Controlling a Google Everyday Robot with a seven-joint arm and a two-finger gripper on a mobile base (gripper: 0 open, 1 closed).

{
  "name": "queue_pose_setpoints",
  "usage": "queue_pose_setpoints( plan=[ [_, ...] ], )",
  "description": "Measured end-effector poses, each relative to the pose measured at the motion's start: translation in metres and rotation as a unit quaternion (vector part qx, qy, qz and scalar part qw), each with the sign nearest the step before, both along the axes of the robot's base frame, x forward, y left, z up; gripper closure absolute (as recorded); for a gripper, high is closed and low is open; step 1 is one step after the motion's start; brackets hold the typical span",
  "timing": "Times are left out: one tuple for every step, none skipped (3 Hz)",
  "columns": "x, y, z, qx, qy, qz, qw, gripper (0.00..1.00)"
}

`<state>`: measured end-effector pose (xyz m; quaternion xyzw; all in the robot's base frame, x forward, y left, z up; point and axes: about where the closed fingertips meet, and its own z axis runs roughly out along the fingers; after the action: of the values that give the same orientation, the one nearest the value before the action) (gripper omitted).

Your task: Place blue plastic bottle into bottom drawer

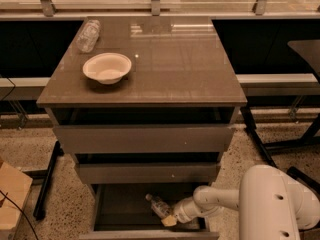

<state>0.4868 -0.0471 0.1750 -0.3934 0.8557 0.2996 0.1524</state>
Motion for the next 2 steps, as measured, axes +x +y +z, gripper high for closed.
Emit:
queue_pose_setpoints(
  plan=[
    [0.0001, 0.0004, -0.0007, 0.000, 0.000, 0.000, 1.0000, 0.40],
    [0.0000, 0.0004, -0.0007, 0.000, 0.000, 0.000, 1.0000, 0.18]
  ],
)
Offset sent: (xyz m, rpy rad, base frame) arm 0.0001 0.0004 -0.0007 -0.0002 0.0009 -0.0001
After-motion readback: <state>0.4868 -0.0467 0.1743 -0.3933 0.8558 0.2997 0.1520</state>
